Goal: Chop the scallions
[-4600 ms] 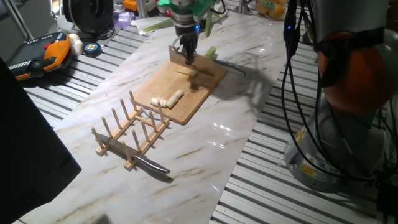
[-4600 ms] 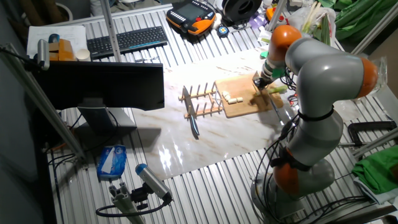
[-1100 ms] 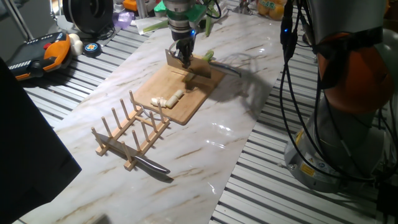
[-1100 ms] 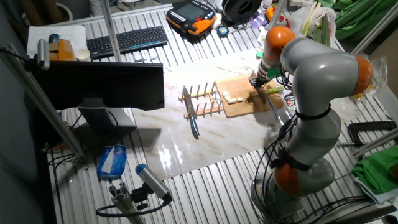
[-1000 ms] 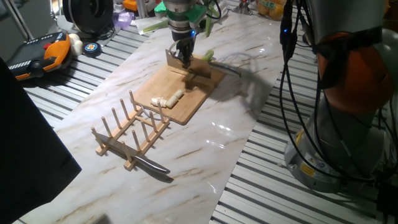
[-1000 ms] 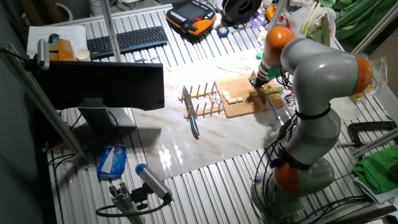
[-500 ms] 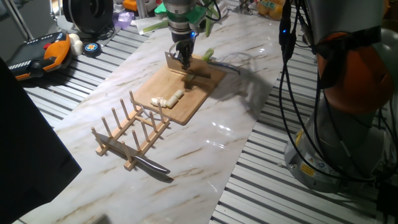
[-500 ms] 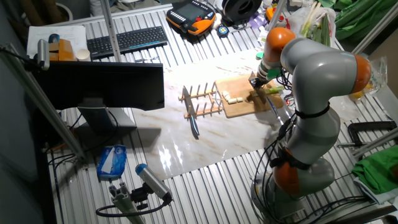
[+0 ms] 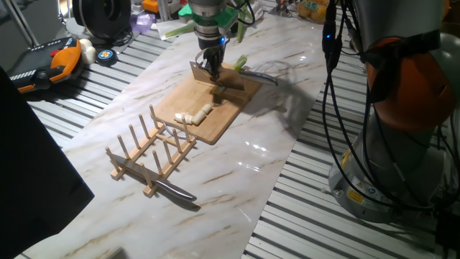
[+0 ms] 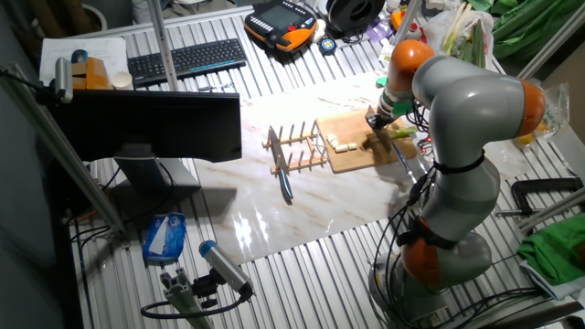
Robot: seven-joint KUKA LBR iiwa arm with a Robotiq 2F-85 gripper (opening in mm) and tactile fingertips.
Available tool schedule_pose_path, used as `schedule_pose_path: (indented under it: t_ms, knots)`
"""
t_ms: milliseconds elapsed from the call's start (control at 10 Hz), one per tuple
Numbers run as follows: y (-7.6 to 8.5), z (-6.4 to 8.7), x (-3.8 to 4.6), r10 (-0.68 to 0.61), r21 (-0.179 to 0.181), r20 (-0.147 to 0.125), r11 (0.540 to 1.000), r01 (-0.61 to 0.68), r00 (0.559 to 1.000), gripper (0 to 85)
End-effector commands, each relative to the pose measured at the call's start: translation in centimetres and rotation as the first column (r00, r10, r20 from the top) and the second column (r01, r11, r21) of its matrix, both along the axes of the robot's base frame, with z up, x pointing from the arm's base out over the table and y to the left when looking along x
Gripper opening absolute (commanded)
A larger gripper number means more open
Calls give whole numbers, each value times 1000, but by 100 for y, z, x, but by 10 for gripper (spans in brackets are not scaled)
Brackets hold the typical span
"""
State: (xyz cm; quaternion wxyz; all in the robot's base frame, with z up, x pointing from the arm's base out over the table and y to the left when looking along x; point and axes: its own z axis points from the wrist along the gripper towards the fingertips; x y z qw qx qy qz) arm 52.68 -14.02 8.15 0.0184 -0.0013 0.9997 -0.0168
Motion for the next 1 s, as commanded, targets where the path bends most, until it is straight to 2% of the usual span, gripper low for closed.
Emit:
schedule_pose_path:
  t_ms: [0,200,900]
  knots:
    - [4,-1,3,0,0,1,1000,0,1000,7]
    - [29,-4,3,-5,15,-7,1000,5,1000,7]
    - [208,0,-68,-15,16,-5,1000,15,1000,7]
